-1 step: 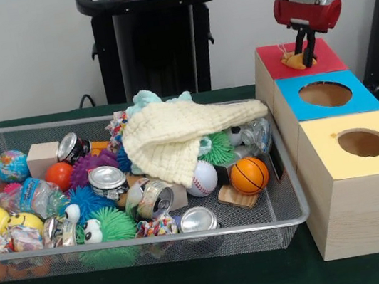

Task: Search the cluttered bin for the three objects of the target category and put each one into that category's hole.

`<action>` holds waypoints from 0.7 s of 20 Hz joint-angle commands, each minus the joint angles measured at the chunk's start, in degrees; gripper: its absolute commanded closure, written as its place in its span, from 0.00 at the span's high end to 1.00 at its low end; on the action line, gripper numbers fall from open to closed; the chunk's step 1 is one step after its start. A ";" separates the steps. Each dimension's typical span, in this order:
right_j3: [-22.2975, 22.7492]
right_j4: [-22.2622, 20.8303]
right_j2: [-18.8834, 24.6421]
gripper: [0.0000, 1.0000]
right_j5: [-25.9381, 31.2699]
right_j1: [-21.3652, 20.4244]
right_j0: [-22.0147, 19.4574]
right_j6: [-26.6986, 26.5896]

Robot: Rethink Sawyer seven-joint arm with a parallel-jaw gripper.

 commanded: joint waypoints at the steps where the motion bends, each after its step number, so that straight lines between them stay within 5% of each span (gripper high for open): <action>1: -3.14 -8.62 -0.67 0.00 -12.46 28.73 -9.94 -2.99; 6: -3.36 -8.09 -0.16 0.00 -11.55 29.88 -10.80 -2.57; 14: -5.04 -7.67 -0.53 0.00 -15.18 37.34 -10.62 -1.13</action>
